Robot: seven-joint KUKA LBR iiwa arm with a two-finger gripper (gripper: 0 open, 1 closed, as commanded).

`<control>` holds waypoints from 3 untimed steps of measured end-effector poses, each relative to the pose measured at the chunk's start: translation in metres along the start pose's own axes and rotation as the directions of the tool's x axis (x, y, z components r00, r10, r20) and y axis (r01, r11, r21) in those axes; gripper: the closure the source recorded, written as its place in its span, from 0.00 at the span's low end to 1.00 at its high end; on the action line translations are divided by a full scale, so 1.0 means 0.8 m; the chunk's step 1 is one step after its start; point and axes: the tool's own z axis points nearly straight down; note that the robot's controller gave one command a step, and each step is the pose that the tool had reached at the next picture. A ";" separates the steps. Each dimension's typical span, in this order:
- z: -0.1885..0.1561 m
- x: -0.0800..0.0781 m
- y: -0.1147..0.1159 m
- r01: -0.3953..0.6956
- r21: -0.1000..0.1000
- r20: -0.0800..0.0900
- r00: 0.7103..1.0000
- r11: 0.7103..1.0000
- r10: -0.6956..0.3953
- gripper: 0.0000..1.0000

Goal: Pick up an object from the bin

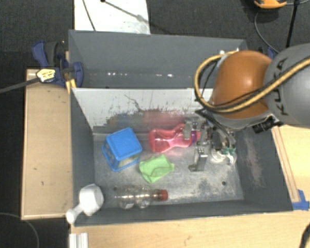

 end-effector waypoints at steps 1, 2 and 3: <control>-0.006 -0.002 0.000 -0.001 0.000 0.008 1.000 1.000 0.001 0.00; 0.085 0.000 0.056 -0.083 -0.001 0.013 0.996 0.997 0.083 0.00; 0.093 0.001 0.061 -0.090 -0.001 0.007 0.996 0.996 0.090 0.00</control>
Offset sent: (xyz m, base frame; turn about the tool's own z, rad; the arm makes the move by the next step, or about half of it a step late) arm -0.0048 0.0680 -0.1083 0.1146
